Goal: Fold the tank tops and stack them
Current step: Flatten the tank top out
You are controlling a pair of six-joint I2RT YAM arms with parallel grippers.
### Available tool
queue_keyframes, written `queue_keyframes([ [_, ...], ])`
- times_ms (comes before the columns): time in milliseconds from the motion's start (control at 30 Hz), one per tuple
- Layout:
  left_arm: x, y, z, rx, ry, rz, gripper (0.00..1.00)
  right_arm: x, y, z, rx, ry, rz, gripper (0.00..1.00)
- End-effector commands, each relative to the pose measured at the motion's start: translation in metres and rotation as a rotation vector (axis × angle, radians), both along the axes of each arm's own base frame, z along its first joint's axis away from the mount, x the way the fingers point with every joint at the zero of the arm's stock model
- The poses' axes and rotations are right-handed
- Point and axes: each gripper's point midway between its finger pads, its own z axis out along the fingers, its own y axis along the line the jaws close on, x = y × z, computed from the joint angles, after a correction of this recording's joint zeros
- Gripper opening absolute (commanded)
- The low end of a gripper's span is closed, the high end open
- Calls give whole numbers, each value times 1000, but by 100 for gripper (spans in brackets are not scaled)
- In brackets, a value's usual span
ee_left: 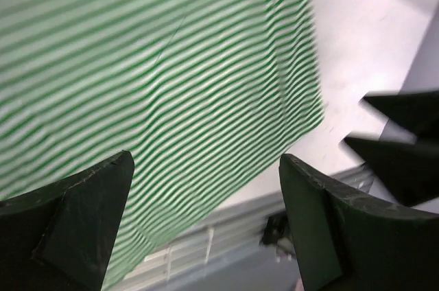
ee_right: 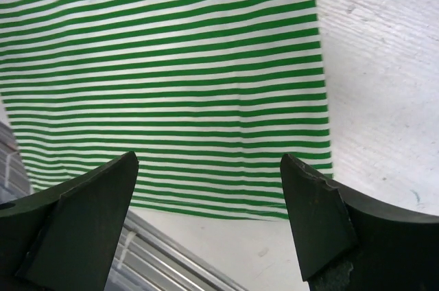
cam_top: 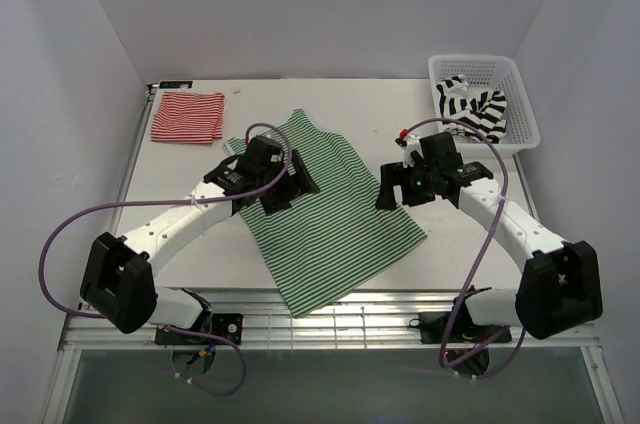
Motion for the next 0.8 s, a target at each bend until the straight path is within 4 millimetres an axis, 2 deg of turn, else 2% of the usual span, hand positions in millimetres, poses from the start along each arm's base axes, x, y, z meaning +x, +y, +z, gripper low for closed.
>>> queue_keyframes([
  [0,58,11,40,139,-223,36,98,-33,17,14,48,25,4,90],
  [33,74,20,42,182,-241,63,98,-45,19,6,51,47,-7,90],
  [67,98,15,48,203,-267,59,98,-52,21,1,52,86,-68,90],
  [100,113,19,48,248,-292,37,98,-65,31,-4,50,107,-51,90],
  [133,132,30,48,269,-296,54,98,-73,32,-13,48,130,-68,90],
  [167,145,29,47,251,-290,37,98,-76,35,-17,62,161,-123,90],
  [200,166,28,42,258,-291,16,98,-80,39,-21,75,173,-128,90],
  [267,193,45,32,250,-272,27,98,-77,39,-31,84,183,-168,90],
  [300,213,54,19,265,-258,44,98,-76,39,-38,67,195,-176,90],
  [333,222,59,10,287,-257,31,98,-70,38,-41,52,185,-189,90],
  [367,228,57,-17,278,-206,1,98,-68,38,-44,38,184,-187,90],
  [400,243,63,-12,275,-224,-11,98,-66,36,-55,7,205,-188,90],
  [467,255,69,-27,290,-210,-3,98,-55,33,-62,-25,204,-193,90],
  [500,264,73,-42,297,-191,4,98,-54,31,-74,-50,240,-191,90],
  [567,269,76,-58,301,-168,-8,98,-40,26,-80,-44,250,-219,90],
  [600,272,80,-73,306,-138,-4,98,-36,23,-88,-51,267,-216,90],
  [633,270,82,-81,302,-111,7,98,-30,20,-90,-49,267,-226,90],
  [667,267,86,-88,303,-86,21,98,-13,15,-86,-39,252,-255,90],
  [700,264,94,-95,311,-62,47,98,-5,9,-93,-53,261,-248,90],
  [767,245,107,-109,318,20,115,98,15,-2,-94,-49,261,-275,90],
])
